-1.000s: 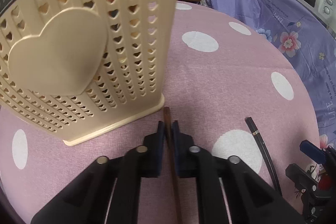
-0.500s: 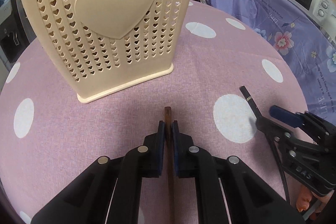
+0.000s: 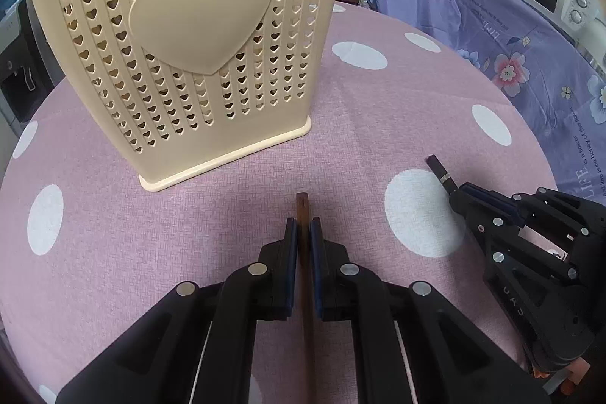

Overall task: Organize utensils
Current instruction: 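Lift both held chopsticks and carry them above the beige holder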

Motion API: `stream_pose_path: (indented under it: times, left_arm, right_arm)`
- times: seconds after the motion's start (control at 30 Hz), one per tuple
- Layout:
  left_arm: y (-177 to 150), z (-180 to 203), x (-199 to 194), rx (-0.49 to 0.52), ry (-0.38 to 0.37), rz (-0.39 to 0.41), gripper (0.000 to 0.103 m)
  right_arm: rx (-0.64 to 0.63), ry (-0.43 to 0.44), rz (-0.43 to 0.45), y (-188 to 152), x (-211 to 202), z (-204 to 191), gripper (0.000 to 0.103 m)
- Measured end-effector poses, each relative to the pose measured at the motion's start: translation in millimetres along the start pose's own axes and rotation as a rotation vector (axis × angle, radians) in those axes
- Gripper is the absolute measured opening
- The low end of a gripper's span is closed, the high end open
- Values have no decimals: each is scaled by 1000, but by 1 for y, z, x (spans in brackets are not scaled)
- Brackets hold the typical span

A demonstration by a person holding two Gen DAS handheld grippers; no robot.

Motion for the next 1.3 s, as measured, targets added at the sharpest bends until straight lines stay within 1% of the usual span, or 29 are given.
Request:
stream_pose_path:
  times: [0.07, 0.2, 0.3, 0.43, 0.5, 0.6, 0.77, 0.9, 1.03, 1.13, 1.3]
  left_arm:
    - [0, 0, 0, 2, -1, 1, 8]
    - [0, -1, 0, 1, -6, 5, 8]
    - [-1, -2, -1, -6, -13, 9, 8]
    - [-3, -3, -2, -10, -14, 18, 8]
    - [-4, -6, -4, -28, -25, 25, 8]
    - [-5, -10, -15, -50, -45, 50, 8]
    - [-11, -9, -60, -62, -100, 131, 8]
    - [-17, -7, -110, -57, -144, 222, 8]
    - [-20, -12, -160, -64, -167, 326, 8]
    - [-17, -17, -183, -71, -167, 382, 8]
    - [-12, -21, -207, -70, -180, 427, 8]
  right_arm:
    - [10, 16, -2, 0, 1, 3, 9]
    - [71, 76, -7, -1, 3, 13, 8]
    - [113, 98, -5, -3, 2, 18, 8]
    - [144, 125, 25, -5, -10, 20, 8]
    - [162, 146, 43, -6, -19, 23, 8]
    - [204, 202, 64, -8, -35, 27, 8]
    - [237, 274, 129, -8, -70, 29, 8]
    - [229, 316, 202, -6, -105, 26, 8]
    - [221, 359, 282, 0, -141, 26, 8]
    - [232, 395, 322, 6, -161, 30, 8]
    - [219, 395, 392, 19, -191, 32, 8]
Point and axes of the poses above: each gripper's, at about its wrist camera, not at the fingertips, and x roughly the way its jaws point, z to its right, y to its top, the point moved 1 cm from there along x, roughly the way its jaws point, and after that the axes turned 10 degrees about -y, right-handed, at the moved point
